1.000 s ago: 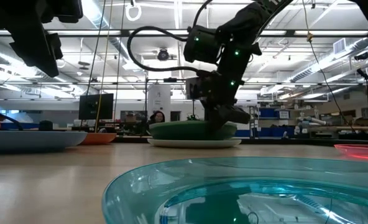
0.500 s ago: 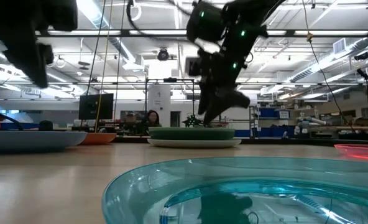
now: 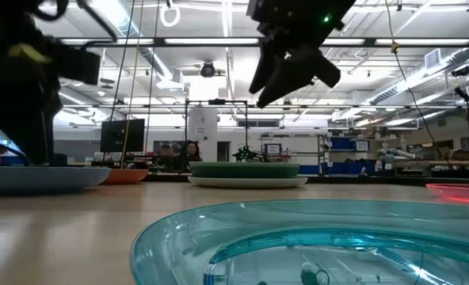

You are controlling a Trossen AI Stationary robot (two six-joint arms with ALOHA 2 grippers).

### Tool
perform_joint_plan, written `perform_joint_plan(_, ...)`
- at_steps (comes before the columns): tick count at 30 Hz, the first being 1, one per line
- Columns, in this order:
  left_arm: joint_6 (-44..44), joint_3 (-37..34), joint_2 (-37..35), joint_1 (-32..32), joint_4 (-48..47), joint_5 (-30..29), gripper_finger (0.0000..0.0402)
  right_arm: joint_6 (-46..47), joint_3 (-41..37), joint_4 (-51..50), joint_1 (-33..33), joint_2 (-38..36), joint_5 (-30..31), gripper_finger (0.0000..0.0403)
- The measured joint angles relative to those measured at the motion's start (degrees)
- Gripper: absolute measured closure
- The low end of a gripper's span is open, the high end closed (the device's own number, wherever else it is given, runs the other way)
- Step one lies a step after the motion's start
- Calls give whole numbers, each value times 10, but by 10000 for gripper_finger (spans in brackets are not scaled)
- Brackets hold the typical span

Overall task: Stack plastic plates
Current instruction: Stack the dark blue plate on top of the light green plate

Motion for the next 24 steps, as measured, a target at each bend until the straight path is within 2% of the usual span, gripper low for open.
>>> perform_joint_plan(7, -6, 0, 46, 27, -12, -2, 148, 0, 0, -1, 25, 0, 36, 190)
perform_joint_plan(19, -18, 0, 47, 64, -29, 3, 152, 0, 0, -3, 29, 0, 42, 190)
perform_joint_plan(24, -23, 0, 47, 65, -26, 3, 178, 0, 0, -5, 31, 0, 42, 190)
